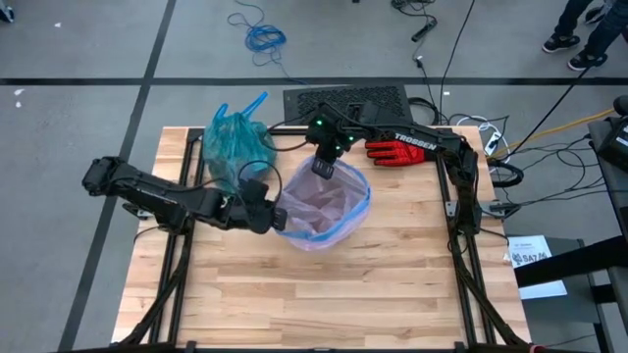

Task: Place trash/remove bag and relplace
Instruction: Insert the new pink trash bag into the trash bin

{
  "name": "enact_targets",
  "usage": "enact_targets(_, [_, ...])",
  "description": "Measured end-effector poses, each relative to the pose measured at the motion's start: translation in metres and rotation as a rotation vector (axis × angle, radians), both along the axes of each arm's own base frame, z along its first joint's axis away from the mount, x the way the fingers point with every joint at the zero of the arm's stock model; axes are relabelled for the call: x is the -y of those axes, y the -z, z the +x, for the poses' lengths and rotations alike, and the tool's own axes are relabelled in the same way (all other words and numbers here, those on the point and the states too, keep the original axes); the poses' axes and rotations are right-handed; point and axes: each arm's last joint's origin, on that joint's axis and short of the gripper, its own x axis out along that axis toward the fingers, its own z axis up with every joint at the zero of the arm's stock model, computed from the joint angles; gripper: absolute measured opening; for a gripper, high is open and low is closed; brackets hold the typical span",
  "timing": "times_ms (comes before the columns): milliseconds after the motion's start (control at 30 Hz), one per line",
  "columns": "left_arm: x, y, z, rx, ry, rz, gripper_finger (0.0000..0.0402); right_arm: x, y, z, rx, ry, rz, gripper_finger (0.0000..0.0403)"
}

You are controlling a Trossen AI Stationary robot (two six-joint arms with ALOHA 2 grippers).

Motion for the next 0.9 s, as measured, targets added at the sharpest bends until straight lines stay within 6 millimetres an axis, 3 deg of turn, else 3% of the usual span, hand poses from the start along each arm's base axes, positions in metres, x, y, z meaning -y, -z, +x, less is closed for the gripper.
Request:
enact_targets(333, [0.005, -0.048, -0.019, 0.152, 0.053, 0.077, 0.0, 0.0, 0.0, 0.0, 0.0, 0.0, 0.0, 0.0011])
enact_targets(533, [0.004, -0.063, -0.034, 0.201, 0.08, 0.088, 0.0, 0.0, 0.0, 0.0, 0.002, 0.002, -0.001, 0.0011])
enact_targets(700, [0.004, -0.048, -0.034, 0.061, 0.077, 0.095, 0.0, 0.0, -0.001, 0.001, 0.01, 0.002, -0.003, 0.0011])
enact_targets(900, [0.013, -0.022, -0.016, -0.057, 0.063, 0.079, 0.0, 0.001, -0.001, 0.001, 0.015, 0.007, -0.001, 0.0011])
